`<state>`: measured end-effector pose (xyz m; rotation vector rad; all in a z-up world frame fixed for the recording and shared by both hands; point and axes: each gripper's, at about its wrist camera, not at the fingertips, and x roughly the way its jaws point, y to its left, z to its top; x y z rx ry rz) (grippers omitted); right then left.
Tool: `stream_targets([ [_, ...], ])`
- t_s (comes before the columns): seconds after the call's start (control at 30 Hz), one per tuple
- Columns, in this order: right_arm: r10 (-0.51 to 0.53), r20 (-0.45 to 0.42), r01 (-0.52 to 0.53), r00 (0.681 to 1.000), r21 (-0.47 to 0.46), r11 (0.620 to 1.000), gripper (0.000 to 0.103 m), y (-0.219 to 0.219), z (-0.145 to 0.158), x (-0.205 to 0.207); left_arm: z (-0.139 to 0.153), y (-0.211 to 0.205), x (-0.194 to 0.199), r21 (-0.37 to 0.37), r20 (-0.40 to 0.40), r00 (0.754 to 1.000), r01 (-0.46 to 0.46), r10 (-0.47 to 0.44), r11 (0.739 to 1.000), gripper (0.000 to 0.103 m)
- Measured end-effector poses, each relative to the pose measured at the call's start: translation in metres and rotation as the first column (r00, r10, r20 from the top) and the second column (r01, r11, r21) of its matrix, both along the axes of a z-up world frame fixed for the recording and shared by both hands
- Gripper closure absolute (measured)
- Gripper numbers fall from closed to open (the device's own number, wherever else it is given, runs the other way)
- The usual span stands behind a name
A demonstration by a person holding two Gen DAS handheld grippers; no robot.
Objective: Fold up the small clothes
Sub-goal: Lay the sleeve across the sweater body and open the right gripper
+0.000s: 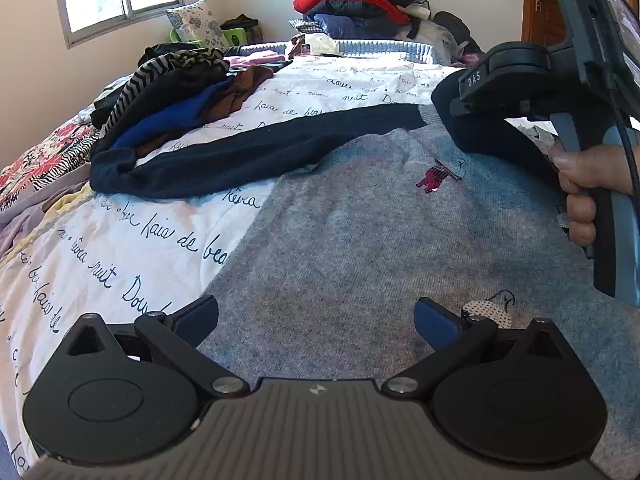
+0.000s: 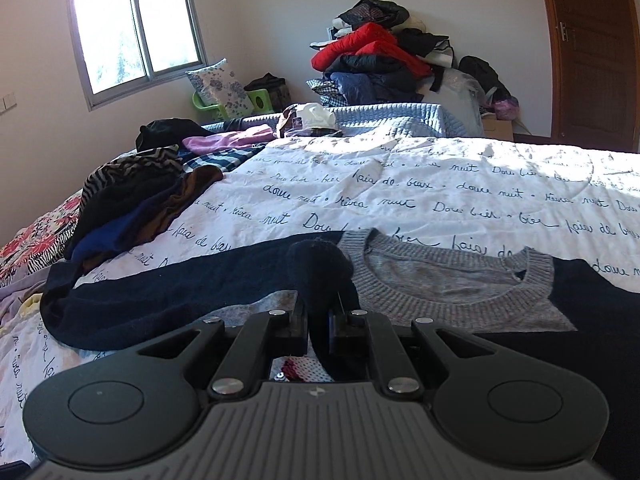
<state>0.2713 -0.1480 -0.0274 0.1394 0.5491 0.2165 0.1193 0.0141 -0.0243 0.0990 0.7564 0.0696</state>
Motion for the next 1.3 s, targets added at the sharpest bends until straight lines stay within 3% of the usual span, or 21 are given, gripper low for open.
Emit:
stream_targets([
  [0.3,0.055,-0.016,-0.055,0.998,-0.007,0.998,0.094,0.041,-0.001,0.017,-0.003,0.003,-0.001,-0.001,-0.008,1.0,-0.003,0.003,1.0,0.0],
  [0.53,0.083,-0.061,-0.085,0.995,-0.029,0.996,0.093,0.063,-0.019,0.027,-0.005,0.008,0.001,-0.022,-0.025,0.999,-0.021,0.021,1.0,0.0],
  [0.63,0.109,-0.134,-0.11,0.985,0.001,0.994,0.082,0.065,-0.03,0.034,-0.004,0.009,0.0,-0.032,-0.026,0.999,-0.021,0.02,0.999,0.0],
  [0.7,0.15,-0.144,-0.146,0.978,0.039,0.989,0.056,0.065,-0.032,0.032,-0.004,0.008,0.0,-0.03,-0.031,0.999,-0.017,0.016,0.999,0.0],
  [0.77,0.188,-0.118,-0.18,0.975,0.071,0.981,0.038,0.063,-0.028,0.024,-0.003,0.008,0.0,-0.029,-0.035,0.999,-0.014,0.013,0.999,0.0],
  [0.9,0.217,-0.095,-0.203,0.972,0.137,0.969,0.038,0.054,-0.02,0.01,-0.001,0.013,0.001,-0.041,-0.03,0.999,-0.034,0.033,0.999,0.0],
  [1.03,0.222,-0.203,-0.191,0.954,0.161,0.968,0.038,0.051,-0.035,0.02,0.001,0.014,0.003,-0.078,-0.038,0.999,-0.032,0.029,0.996,0.0],
  [1.3,0.274,-0.097,-0.259,0.957,0.149,0.954,0.037,0.038,-0.01,-0.022,0.019,0.053,0.014,-0.114,0.009,0.998,-0.069,0.07,0.991,0.0],
])
